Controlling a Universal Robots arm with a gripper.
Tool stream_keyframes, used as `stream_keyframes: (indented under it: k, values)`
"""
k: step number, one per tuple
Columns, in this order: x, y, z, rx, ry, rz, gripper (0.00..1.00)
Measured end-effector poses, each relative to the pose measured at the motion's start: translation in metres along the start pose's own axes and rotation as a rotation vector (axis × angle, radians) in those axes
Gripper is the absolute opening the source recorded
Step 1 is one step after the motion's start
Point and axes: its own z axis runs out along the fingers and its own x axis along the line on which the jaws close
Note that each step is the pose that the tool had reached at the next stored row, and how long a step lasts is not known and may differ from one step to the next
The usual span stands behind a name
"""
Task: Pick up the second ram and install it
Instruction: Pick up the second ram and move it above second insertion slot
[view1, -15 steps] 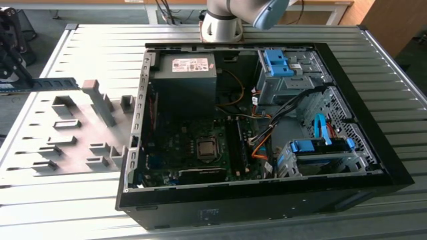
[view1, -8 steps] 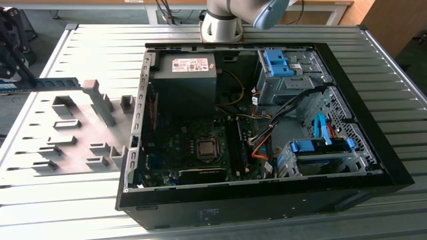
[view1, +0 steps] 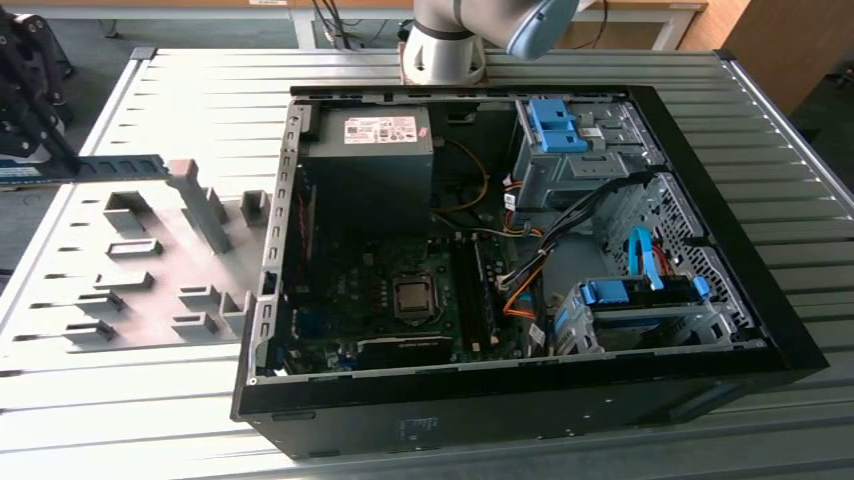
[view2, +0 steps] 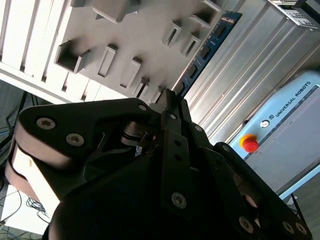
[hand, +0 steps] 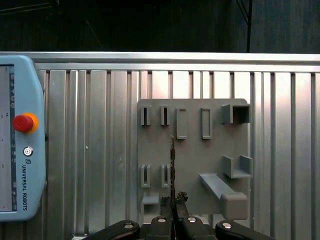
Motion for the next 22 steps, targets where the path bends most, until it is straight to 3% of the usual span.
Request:
stream_keyframes:
  k: [14, 22]
  values:
    - [0.0000, -0.0077, -0.0001, -0.0001, 0.0000, 0.000, 0.14]
    - [-0.0001, -0.0178, -0.0001, 0.0000, 0.0000, 0.000, 0.14]
